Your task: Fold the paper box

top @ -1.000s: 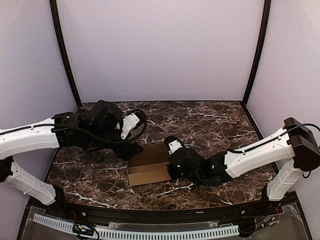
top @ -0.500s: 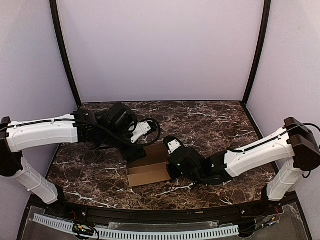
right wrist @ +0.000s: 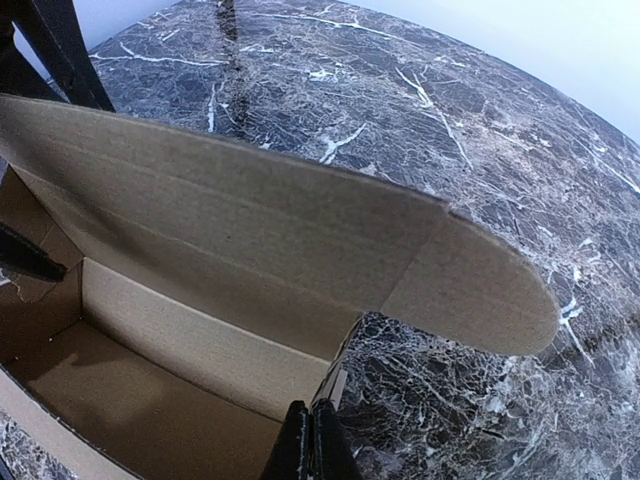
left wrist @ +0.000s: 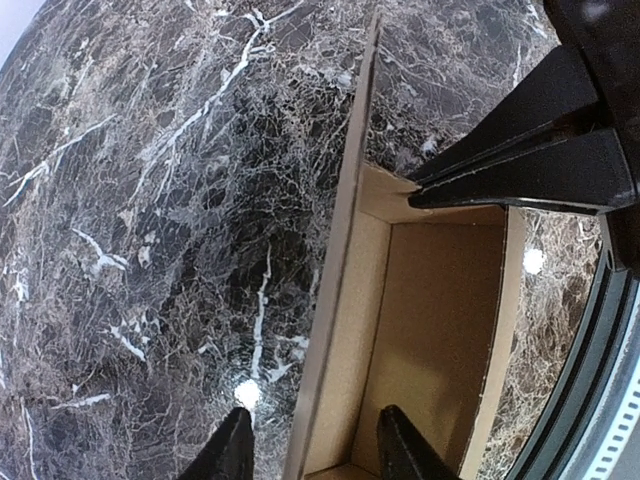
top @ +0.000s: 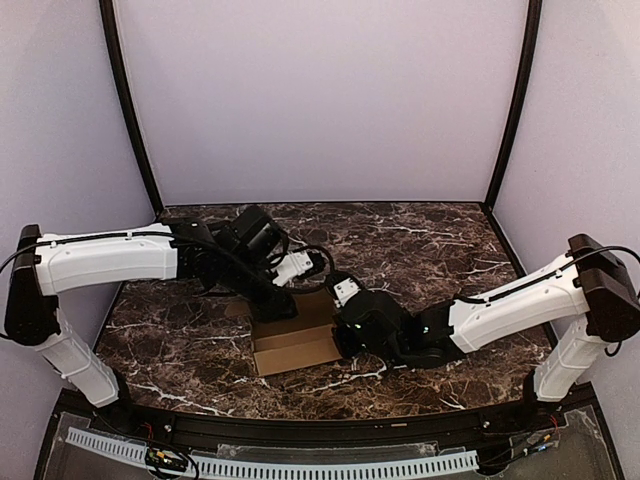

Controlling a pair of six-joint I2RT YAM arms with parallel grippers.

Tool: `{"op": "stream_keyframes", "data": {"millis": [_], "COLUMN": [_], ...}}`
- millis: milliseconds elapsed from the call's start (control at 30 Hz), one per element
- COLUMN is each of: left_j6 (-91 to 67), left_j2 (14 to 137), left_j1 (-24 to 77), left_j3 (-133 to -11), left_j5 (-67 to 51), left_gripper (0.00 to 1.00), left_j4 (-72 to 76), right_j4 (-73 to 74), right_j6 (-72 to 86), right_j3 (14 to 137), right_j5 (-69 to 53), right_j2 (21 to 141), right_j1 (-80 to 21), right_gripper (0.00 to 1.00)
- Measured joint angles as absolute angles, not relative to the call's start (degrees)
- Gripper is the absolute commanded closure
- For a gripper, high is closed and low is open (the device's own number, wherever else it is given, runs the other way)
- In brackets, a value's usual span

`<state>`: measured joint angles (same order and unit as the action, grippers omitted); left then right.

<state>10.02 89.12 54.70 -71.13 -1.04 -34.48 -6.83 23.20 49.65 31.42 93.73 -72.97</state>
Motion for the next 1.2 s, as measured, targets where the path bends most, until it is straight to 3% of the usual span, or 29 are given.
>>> {"op": "stream_keyframes", "data": {"millis": [233, 567, 867, 1200], "left_j6": [10.5, 10.55, 11.64, 10.24], "left_j2": [91.44, 92.14, 92.2, 92.18], "left_j1": [53.89, 53.08, 53.1, 53.04], "left_j3": [-71.26, -71.99, -72.29, -71.4], "left_j5": [-3.42, -3.66, -3.99, -3.95], "left_gripper": [0.7, 0.97, 0.99, 0.99], "left_j4": [-35.0, -35.57, -36.1, -34.52], "right_j4": [-7.22, -7.46, -7.62, -6.22], "right_j6": [22.92, 22.92, 22.92, 22.92], "right_j3": [49.65, 49.6, 49.6, 50.3], "right_j5": [30.41, 29.78, 29.58, 29.34], "right_j2": [93.73, 93.73, 93.73, 94.3], "right_j1": [-72.58, -72.34, -72.03, -71.81], "right_gripper": [1.0, 1.0, 1.0, 0.71]}}
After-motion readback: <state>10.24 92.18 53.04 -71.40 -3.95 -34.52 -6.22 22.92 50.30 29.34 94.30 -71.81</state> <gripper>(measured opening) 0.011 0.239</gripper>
